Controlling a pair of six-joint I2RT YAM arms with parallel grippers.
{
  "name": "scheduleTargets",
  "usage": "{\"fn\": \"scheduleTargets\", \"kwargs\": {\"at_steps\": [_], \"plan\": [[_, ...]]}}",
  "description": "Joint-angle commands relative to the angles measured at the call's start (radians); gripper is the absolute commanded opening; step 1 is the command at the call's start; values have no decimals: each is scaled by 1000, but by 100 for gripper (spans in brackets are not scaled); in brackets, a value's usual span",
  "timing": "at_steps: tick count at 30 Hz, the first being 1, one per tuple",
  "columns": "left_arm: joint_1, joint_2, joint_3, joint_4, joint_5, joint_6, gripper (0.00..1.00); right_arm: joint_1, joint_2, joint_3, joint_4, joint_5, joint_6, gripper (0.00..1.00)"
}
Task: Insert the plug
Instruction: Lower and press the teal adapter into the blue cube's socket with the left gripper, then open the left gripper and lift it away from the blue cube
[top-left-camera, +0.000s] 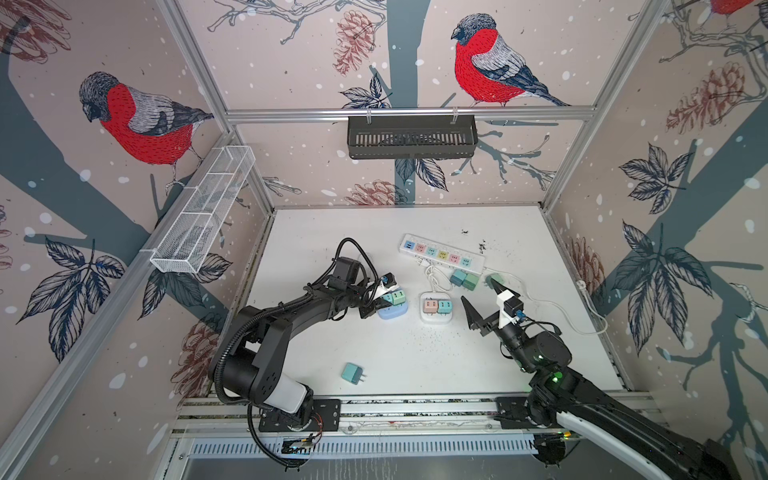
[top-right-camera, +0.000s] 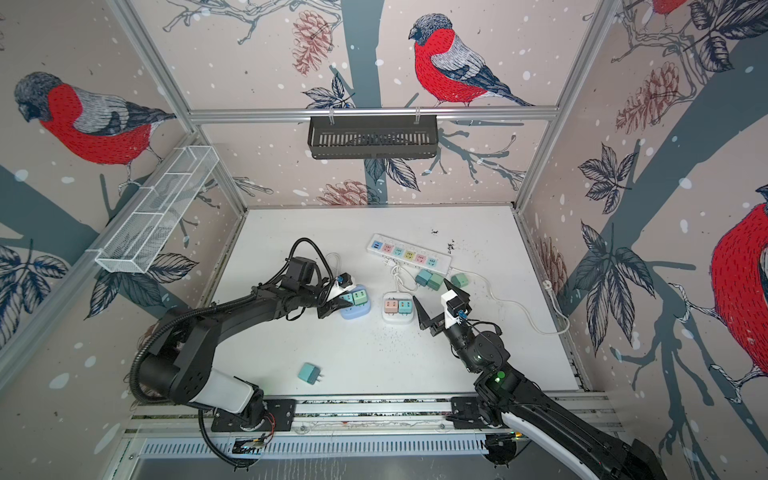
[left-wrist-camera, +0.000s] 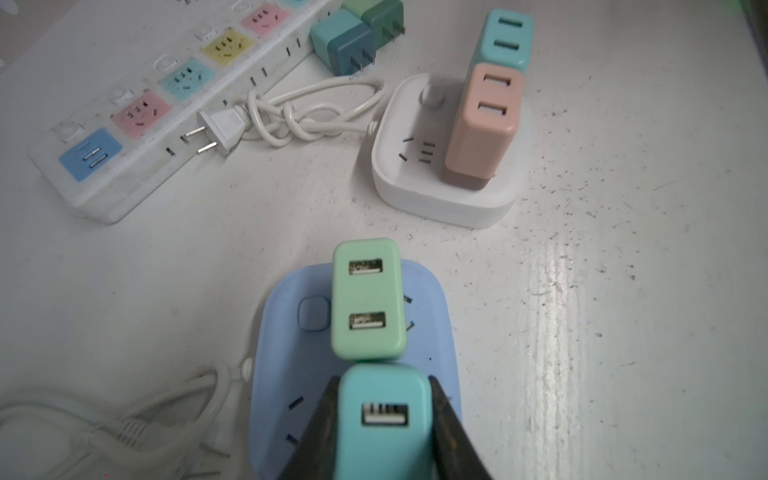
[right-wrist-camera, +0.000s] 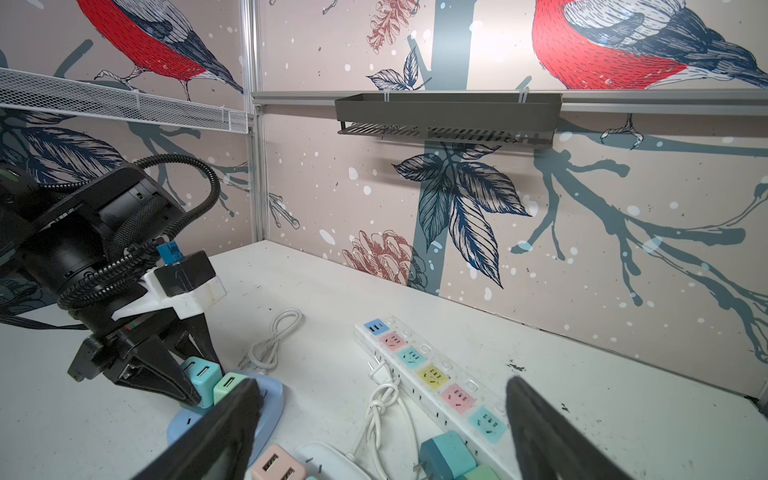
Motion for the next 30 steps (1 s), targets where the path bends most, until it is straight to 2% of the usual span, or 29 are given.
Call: {"fn": "scheduleTargets", "kwargs": {"at_steps": [1, 5, 11, 18, 23, 30], "plan": [[-5, 1, -12, 23, -43, -11, 0, -2, -2, 1, 25, -6, 14, 92], [-5, -3, -42, 72, -64, -31, 0, -3, -2, 1, 24, -8, 15, 92], [-5, 26, -19, 11, -33, -2, 0, -4, -5, 1, 22, -9, 17, 92], [10, 173, 116, -259, -79, 90, 0, -5, -4, -1, 25, -10, 19, 92], [62, 168, 126, -283, -35, 114, 0, -7, -1, -2, 29, -12, 19, 92], [110, 192, 197, -443, -114, 217, 0, -10, 14, -1, 35, -9, 19, 92]]}}
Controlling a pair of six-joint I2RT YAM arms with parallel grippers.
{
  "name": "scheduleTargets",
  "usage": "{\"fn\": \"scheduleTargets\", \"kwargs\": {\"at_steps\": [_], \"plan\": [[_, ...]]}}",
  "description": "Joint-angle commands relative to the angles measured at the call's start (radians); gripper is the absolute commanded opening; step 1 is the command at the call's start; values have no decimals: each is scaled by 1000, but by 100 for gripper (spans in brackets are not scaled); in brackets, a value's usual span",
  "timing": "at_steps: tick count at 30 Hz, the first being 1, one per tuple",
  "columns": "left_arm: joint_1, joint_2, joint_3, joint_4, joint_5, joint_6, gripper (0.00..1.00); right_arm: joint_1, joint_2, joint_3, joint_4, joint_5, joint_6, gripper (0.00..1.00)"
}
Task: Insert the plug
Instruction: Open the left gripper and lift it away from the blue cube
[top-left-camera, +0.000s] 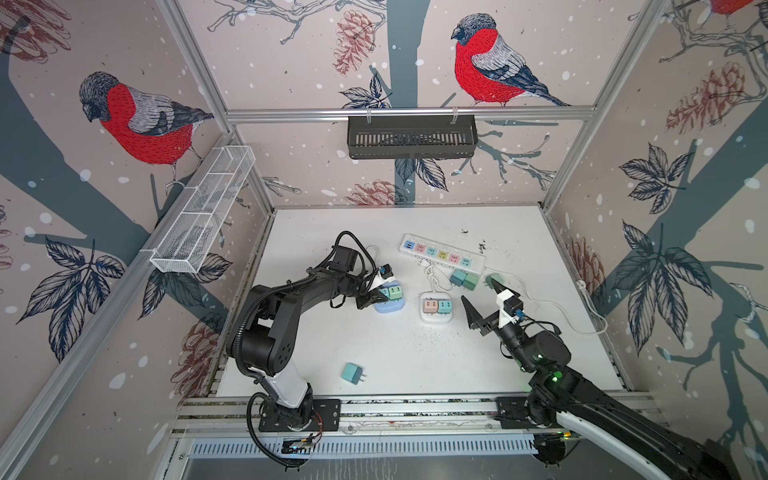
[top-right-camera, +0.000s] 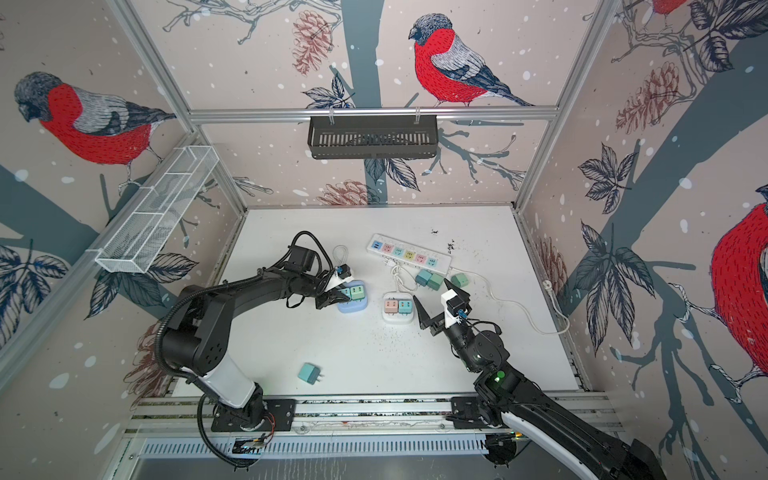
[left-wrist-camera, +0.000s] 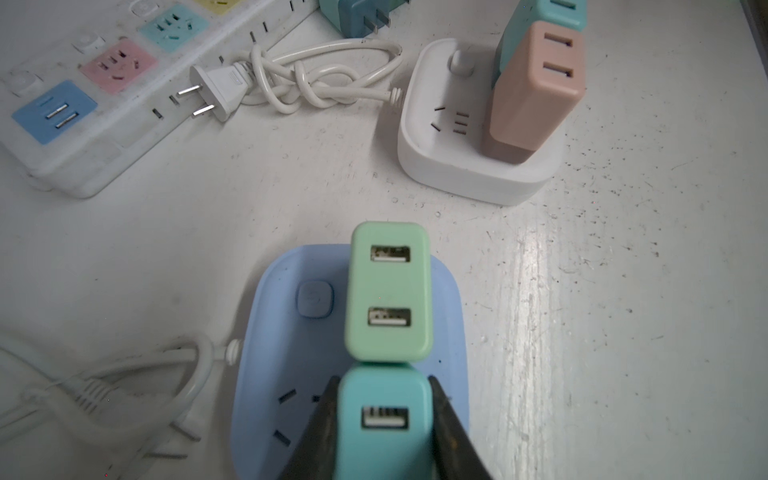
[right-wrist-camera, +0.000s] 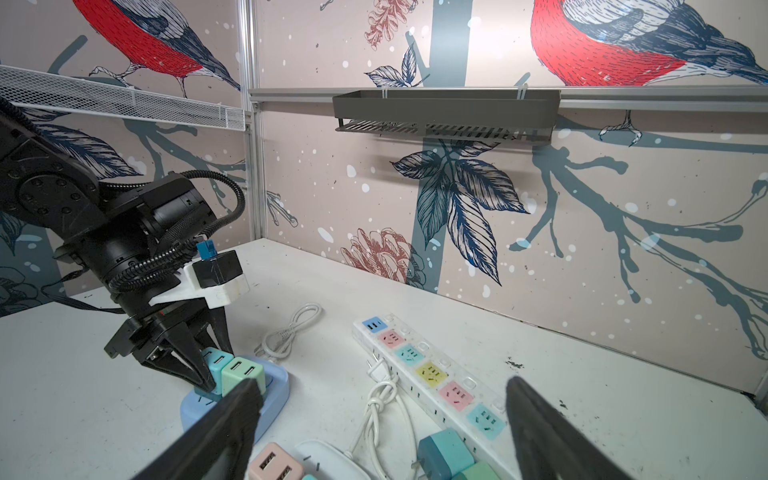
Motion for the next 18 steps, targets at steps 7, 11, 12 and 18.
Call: {"fn": "scheduleTargets", "kwargs": {"at_steps": [7, 11, 12, 18], "plan": [[33, 32, 38, -195, -184, 95, 39, -3, 17, 2, 42, -5, 17, 92], [38, -53, 22, -130, -138, 102, 99, -4, 19, 1, 44, 1, 19, 92], [42, -86, 23, -113, -116, 101, 99, -6, 19, 0, 44, 5, 19, 92], [61, -385, -64, 168, -35, -17, 99, -16, 19, -4, 56, 56, 39, 95]]}}
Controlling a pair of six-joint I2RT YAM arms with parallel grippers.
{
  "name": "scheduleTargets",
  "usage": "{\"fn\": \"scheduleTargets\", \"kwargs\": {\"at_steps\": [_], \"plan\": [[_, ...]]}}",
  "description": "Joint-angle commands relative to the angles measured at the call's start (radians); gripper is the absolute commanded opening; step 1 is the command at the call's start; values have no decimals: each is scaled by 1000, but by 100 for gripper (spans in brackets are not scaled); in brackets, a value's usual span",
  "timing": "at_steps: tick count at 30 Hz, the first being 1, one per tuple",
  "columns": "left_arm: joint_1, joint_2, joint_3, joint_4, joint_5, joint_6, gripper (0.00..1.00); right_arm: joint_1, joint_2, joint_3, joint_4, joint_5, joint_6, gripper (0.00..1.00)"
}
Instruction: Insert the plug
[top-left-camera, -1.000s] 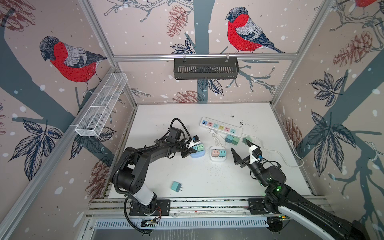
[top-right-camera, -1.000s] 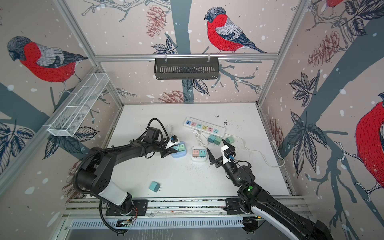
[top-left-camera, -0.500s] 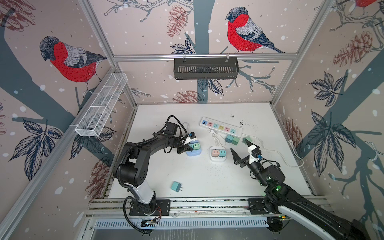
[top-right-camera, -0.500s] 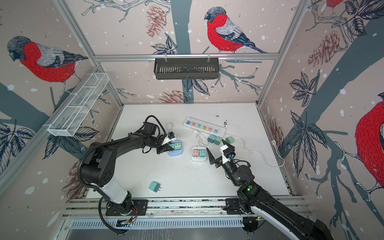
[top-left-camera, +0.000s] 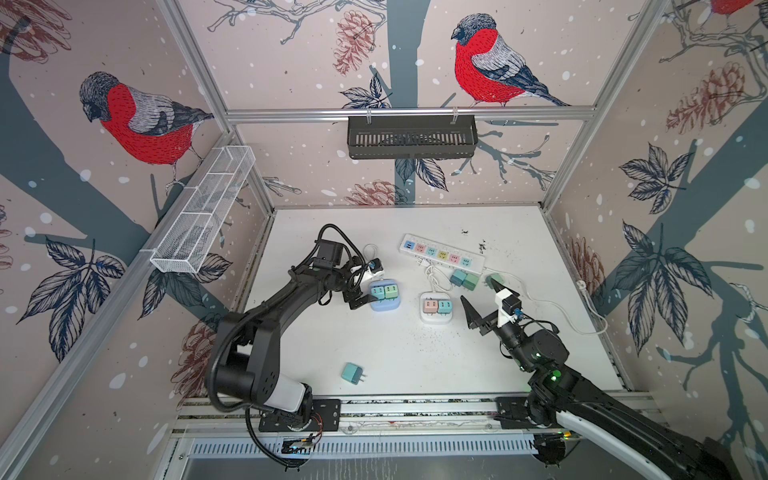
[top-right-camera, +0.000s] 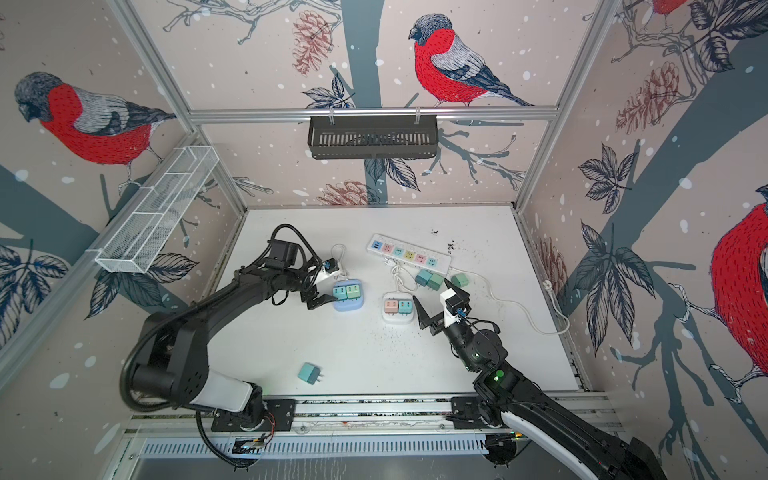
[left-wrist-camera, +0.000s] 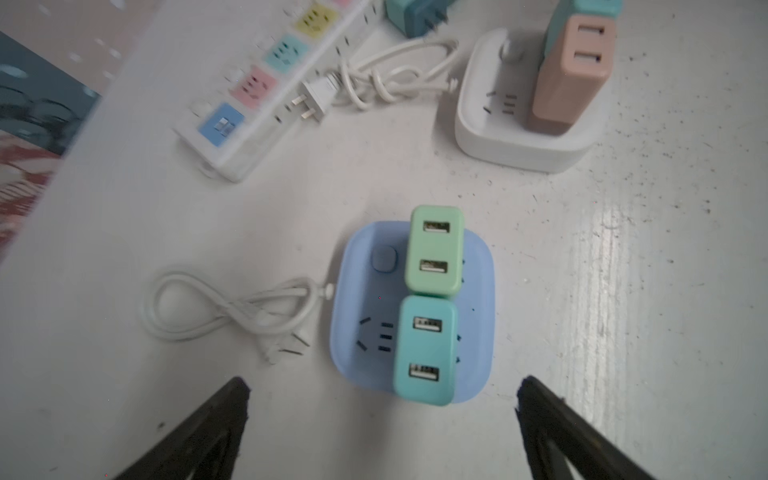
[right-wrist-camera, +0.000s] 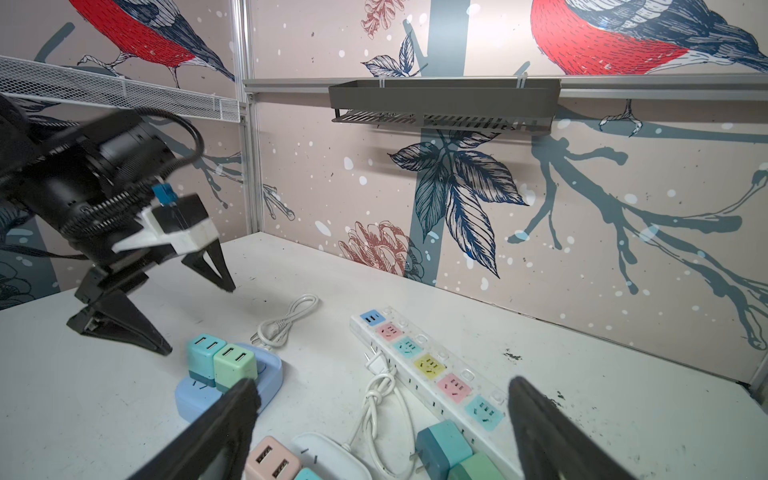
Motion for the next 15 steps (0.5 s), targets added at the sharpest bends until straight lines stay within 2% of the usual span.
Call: {"fn": "scheduleTargets", "kwargs": {"at_steps": [1, 4, 7, 9, 11, 13, 15], "plan": [[4, -146, -50, 241, 62, -104, 99, -10, 1, -5, 52, 55, 25, 95], [4, -290, -129, 521, 32, -284, 99, -31, 1, -5, 57, 104, 52, 95], [3, -385, -232, 913, -108, -611, 99, -81, 2, -12, 57, 118, 96, 98], [-1, -400, -254, 1069, -257, -857, 99, -127, 7, -16, 57, 109, 137, 99], [-1, -398, -196, 994, -381, -1075, 99, -174, 15, -18, 59, 104, 174, 100], [-2, -387, -99, 776, -528, -1330, 99, -219, 27, -18, 56, 106, 210, 100], [-2, -348, -13, 579, -577, -1537, 99, -260, 38, -22, 56, 118, 250, 100]]}}
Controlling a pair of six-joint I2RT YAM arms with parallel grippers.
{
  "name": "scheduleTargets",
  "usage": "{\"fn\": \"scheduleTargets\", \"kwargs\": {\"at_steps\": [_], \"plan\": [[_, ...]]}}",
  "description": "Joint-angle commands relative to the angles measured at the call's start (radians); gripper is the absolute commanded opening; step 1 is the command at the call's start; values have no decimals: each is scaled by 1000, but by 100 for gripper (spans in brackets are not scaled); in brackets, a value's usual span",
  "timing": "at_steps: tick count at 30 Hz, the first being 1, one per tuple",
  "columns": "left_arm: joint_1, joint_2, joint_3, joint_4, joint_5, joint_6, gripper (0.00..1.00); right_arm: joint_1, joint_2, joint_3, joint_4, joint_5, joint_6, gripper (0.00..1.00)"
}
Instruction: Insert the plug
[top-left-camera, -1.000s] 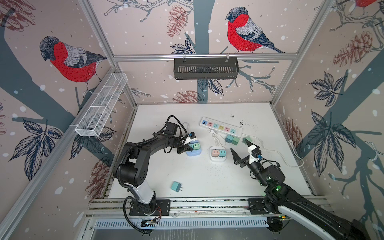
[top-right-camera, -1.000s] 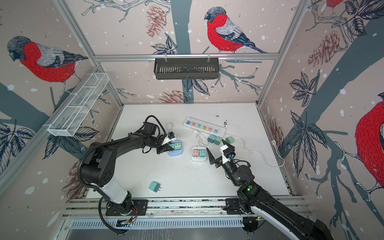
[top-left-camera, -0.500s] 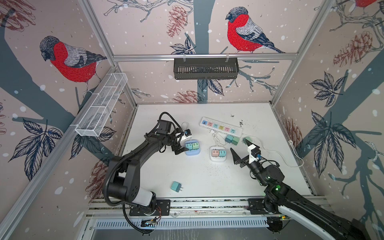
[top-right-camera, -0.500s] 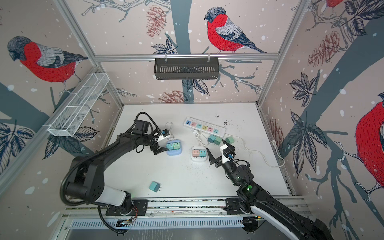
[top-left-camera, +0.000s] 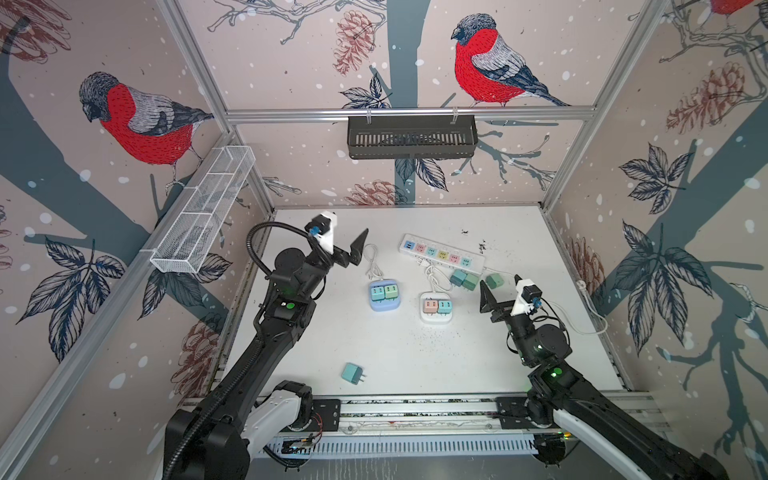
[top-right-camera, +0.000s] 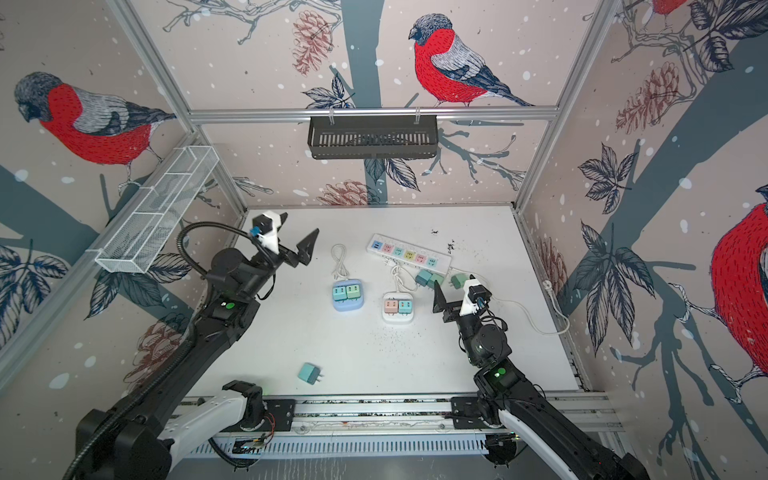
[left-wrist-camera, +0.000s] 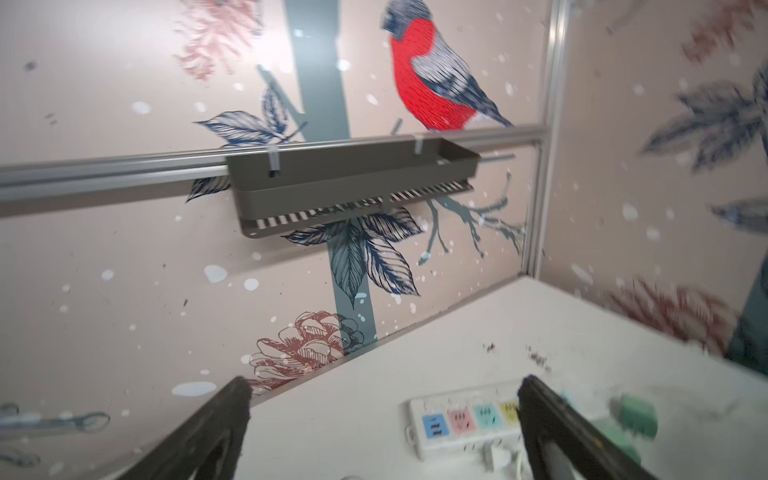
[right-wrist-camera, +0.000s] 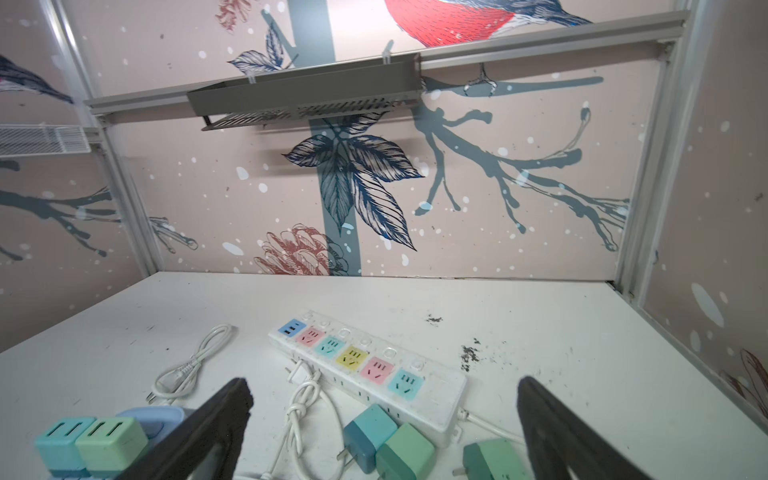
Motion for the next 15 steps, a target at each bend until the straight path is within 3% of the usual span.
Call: {"fn": "scheduleTargets", "kwargs": {"at_steps": [1, 4, 7, 9, 11, 13, 15], "plan": [[-1, 51, 98, -211, -176, -534, 99, -51, 13, -4, 26, 27, 104, 100], [-13, 136, 148, -271, -87, -702, 99, -88, 25, -11, 45, 34, 144, 100], [-84, 165, 156, -281, -210, -774, 99, -106, 47, 6, 56, 84, 195, 100], [-114, 146, 125, -223, -292, -727, 99, -110, 72, 46, 23, 161, 257, 100], [-113, 108, 60, -106, -302, -659, 97, -115, 107, 95, -28, 242, 355, 100], [-113, 74, 4, 11, -319, -540, 97, -131, 153, 144, -46, 213, 398, 100], [-111, 63, -11, 41, -433, -502, 96, -137, 211, 212, -87, 172, 424, 100]]}}
